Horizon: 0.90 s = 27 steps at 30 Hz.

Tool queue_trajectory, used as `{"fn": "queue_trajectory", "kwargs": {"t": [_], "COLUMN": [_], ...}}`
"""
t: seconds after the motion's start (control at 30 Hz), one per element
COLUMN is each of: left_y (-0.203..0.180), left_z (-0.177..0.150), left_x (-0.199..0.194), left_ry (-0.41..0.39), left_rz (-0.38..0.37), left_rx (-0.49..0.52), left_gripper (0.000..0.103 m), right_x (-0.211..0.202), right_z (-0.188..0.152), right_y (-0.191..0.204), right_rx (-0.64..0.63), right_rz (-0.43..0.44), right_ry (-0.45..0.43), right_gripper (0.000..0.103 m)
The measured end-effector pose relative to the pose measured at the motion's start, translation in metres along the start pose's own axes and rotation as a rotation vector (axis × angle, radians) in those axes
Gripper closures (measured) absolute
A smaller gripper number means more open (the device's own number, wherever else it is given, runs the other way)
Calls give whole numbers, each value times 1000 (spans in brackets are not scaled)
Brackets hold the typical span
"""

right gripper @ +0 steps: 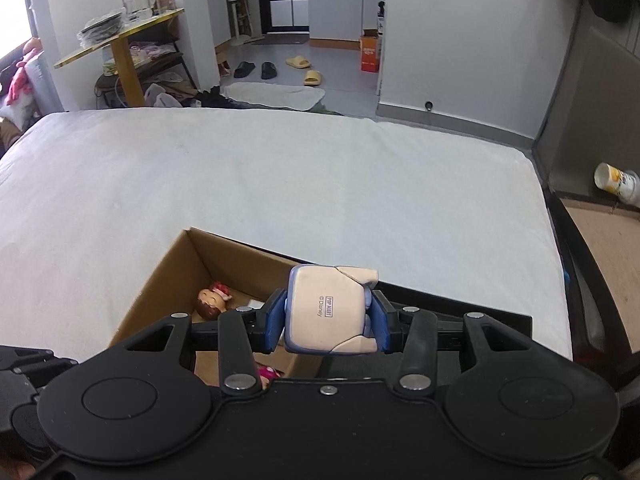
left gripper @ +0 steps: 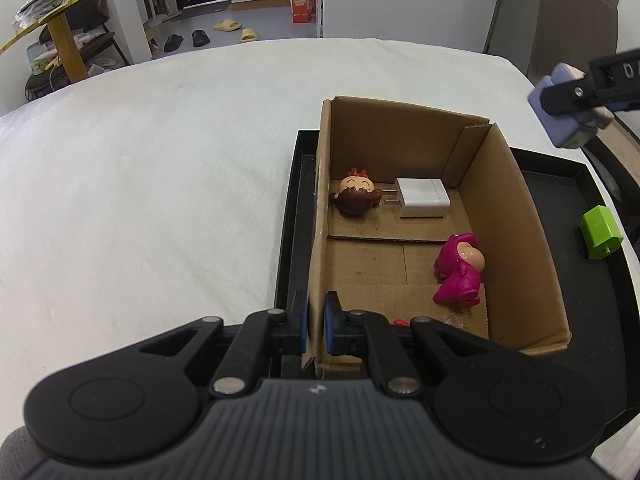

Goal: Organize rigid objects
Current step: 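Carry the block over the box and lower it inside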

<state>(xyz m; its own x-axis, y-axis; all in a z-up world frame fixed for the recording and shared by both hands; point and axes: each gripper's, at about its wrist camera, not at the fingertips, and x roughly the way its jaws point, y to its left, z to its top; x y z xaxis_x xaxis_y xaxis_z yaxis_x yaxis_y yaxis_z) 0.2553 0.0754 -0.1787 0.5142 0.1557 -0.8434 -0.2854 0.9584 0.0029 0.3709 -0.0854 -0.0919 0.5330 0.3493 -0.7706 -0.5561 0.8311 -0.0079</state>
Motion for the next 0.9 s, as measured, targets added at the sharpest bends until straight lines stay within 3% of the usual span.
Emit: {"fn": "queue_trajectory", "kwargs": {"t": [0.6,0.9], "left_y": [6,7], "left_z": [-1,-1], "left_x": [-3,-3], "left_ry": [-14,-10], "left_rz": [-21,-29], "left_rx": [-32,-33], "left_gripper": [95,95], "right_x": [31,55], "right_z": [14,7], "right_y": [39,49], "right_rx": [-107,-143], "right_rz": [59,27], "right_ry": [47,105], "right_gripper": [60,59]}}
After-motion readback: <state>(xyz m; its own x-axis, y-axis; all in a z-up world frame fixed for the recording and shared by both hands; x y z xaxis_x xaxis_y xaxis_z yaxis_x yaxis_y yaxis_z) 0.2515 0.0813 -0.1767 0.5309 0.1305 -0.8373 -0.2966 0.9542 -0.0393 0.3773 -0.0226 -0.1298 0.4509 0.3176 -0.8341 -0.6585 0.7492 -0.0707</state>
